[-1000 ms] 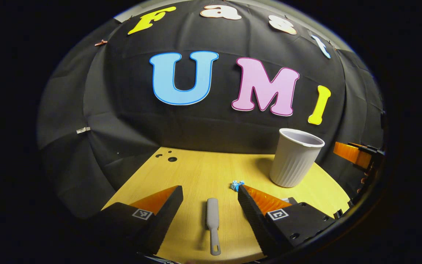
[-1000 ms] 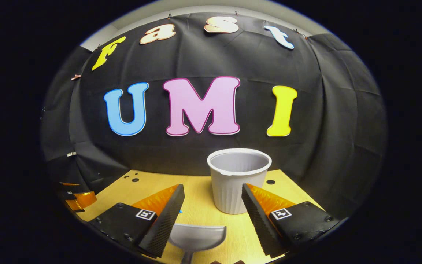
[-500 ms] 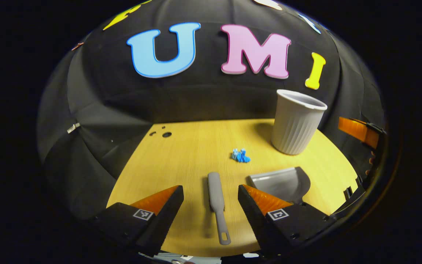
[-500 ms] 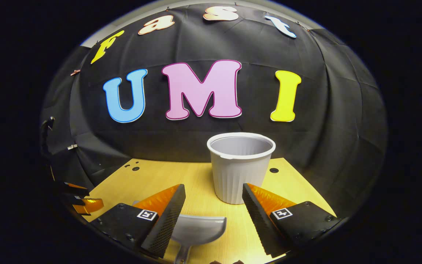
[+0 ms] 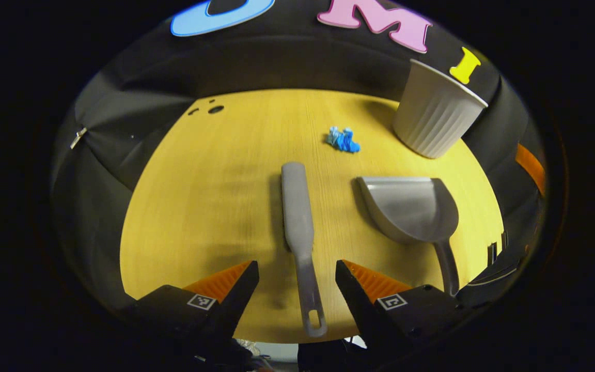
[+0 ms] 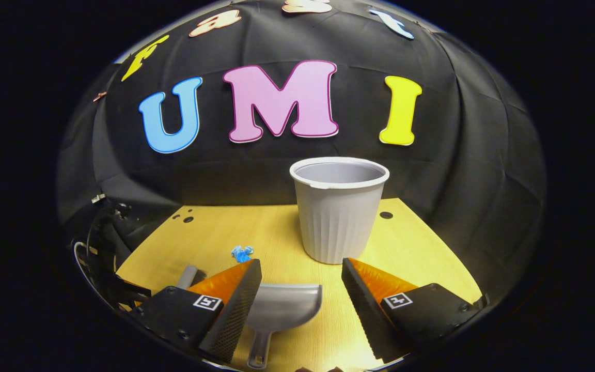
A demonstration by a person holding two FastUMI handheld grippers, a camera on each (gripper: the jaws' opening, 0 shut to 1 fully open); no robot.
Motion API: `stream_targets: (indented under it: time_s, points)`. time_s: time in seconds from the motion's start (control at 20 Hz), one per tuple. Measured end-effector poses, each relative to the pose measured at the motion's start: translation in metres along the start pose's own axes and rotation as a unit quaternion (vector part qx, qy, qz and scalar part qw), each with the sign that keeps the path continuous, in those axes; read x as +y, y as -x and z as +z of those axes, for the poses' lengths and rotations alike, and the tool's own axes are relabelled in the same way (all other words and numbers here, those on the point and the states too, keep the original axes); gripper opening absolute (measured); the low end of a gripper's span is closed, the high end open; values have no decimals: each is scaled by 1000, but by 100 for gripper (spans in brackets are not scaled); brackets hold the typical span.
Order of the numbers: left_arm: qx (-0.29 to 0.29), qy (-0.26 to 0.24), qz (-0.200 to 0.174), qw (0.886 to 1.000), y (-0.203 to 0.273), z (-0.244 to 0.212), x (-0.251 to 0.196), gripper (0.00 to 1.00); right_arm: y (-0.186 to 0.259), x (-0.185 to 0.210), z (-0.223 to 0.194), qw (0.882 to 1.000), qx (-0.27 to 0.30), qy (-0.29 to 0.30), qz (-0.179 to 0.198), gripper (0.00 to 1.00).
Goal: Pick up the small broom and dustpan from the desktop, sweep the trash into the dustpan with the broom, and then empty the trash into the garbage bin.
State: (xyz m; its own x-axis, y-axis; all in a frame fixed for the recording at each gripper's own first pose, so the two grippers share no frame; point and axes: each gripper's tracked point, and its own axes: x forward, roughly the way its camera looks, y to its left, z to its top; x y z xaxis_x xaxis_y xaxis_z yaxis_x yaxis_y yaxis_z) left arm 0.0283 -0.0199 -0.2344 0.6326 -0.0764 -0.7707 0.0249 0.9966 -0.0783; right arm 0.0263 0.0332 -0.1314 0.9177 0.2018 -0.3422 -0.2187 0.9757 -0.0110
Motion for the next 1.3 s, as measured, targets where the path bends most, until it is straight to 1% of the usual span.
stream_targets:
  time_s: [0.25,0.4,0.55,0.6,0.65,0.7,0.75,0.8,0.85,0.9,1.0,1.15,1.2,1.25,1.3]
  points:
    - [63,-22,24,997,-35,-10,7,97,-11,0,-18,999,31,-2,17,97]
    - [96,-7,35,995,-51,-14,10,96,-19,0,-30,998,53,-2,33,97]
    - [133,19,32,990,-63,-22,6,94,-31,2,-40,996,71,15,61,98]
    - [140,27,31,989,-65,-24,6,88,-32,2,-43,995,76,17,70,98]
    - [133,33,32,990,-64,-17,6,83,-34,4,-47,993,82,15,79,97]
    - [134,33,31,990,-67,-18,6,76,-35,4,-51,992,89,11,85,98]
    - [140,31,30,989,-67,-17,4,75,-35,4,-54,991,96,7,89,99]
    - [146,26,27,989,-67,-19,3,73,-34,4,-56,991,102,3,90,91]
    - [150,18,25,988,-68,-19,2,69,-34,4,-58,990,107,-1,89,99]
    - [153,9,23,988,-69,-17,1,52,-35,4,-59,990,112,-5,87,99]
    - [157,6,24,987,-70,-16,1,31,-35,7,-64,989,126,-15,82,99]
    - [144,0,12,990,-71,-13,1,29,-31,11,-76,984,158,-25,74,99]
    - [135,0,1,991,-70,-11,1,27,-30,14,-81,982,171,-29,72,99]
    - [125,2,-16,992,-70,-8,-2,28,-28,17,-85,980,186,-34,70,99]
    - [117,8,-27,993,-69,-7,-3,24,-26,19,-91,977,200,-35,66,99]
